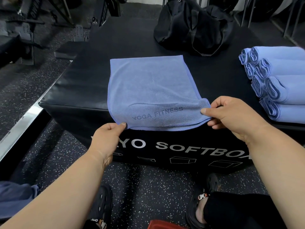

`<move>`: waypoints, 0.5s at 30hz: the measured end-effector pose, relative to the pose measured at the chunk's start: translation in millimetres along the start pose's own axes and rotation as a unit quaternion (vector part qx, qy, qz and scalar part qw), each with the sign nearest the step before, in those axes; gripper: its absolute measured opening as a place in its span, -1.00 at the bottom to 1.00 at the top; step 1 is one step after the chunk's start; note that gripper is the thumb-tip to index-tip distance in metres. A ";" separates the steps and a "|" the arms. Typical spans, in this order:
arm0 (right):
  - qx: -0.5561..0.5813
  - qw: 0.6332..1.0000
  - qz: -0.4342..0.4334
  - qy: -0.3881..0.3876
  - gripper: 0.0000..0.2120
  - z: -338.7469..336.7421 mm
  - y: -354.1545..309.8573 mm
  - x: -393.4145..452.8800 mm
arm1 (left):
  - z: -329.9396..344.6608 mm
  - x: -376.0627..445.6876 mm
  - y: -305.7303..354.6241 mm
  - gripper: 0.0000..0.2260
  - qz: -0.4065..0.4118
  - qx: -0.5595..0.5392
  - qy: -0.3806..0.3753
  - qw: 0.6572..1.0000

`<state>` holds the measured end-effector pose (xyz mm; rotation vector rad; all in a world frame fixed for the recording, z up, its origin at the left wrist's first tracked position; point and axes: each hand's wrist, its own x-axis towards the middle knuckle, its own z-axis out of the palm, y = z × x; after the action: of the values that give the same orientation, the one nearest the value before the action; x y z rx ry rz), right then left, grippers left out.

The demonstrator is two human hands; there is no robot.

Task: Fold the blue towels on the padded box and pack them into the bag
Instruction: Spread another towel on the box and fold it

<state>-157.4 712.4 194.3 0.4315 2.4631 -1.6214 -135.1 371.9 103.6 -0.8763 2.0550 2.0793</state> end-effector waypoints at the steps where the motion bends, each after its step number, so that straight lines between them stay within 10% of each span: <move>1: 0.002 1.000 0.000 -0.002 -0.77 -0.1 0.2 0.3 | 1.0 0.9 -0.3 -0.85 0.000 -0.003 0.008 1.000; 15: 0.010 1.000 -0.001 -0.011 -0.77 -2.9 2.4 1.7 | 19.3 -18.7 19.5 -0.81 -0.047 -0.090 -0.057 0.993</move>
<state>-158.2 716.3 192.9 0.4111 2.4348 -1.6427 -134.7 394.3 128.1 -0.8379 1.7575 2.2344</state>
